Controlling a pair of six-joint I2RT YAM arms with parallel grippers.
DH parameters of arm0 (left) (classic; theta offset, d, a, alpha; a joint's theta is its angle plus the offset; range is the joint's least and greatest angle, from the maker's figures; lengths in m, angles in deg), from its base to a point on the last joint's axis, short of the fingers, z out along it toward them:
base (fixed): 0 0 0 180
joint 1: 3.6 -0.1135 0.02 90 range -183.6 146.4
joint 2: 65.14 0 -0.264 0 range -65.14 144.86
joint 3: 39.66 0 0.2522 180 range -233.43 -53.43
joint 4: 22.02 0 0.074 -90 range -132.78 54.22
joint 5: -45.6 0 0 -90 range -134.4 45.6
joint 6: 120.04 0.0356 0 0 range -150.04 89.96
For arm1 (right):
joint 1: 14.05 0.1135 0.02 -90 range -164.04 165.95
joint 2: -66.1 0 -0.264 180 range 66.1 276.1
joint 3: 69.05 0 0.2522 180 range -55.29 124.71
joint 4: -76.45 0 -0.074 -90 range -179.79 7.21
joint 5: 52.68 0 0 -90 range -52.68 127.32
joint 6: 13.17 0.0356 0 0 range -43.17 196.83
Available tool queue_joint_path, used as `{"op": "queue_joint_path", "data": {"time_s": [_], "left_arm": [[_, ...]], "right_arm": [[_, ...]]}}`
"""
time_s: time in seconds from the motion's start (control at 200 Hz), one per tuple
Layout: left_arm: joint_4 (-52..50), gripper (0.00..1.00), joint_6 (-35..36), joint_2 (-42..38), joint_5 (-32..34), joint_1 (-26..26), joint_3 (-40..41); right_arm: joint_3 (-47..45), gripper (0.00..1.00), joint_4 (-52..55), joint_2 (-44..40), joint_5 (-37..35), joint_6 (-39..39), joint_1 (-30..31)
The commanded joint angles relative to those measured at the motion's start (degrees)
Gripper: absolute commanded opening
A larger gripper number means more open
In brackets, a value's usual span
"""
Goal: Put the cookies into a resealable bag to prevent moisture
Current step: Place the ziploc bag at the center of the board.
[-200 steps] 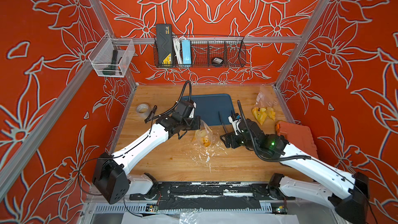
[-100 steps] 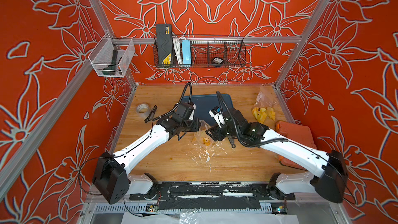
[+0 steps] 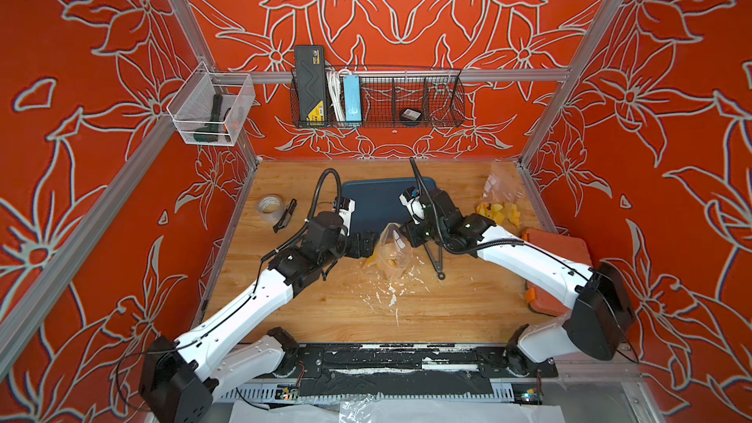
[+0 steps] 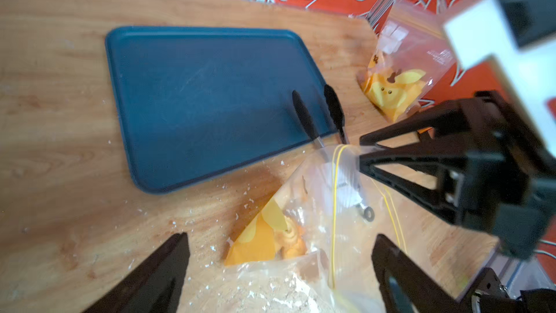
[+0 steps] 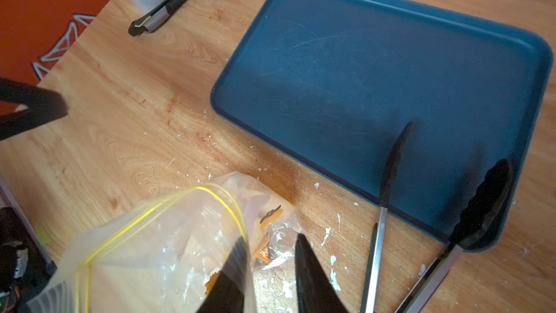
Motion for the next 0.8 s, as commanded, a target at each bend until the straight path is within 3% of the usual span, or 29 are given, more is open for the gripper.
{"op": "queue_joint_path", "data": {"time_s": [0.0,0.165,0.3,0.791], "left_arm": [[14.8,0.96,12.8,-4.7,-4.1,-0.2,6.2],[16.9,0.99,33.9,-8.2,-21.9,-0.2,10.6],[12.8,0.99,45.6,-6.1,-23.9,-0.2,10.5],[14.5,1.0,52.8,2.3,-25.8,0.5,10.3]], "right_arm": [[0.1,0.22,-1.3,1.1,7.9,1.0,-3.2],[0.0,0.16,-2.0,2.7,14.4,-0.4,-6.0],[-0.8,0.14,-2.7,2.8,18.1,-1.9,-6.3],[-10.4,0.0,-5.2,-2.4,19.5,-3.4,-6.3]]}}
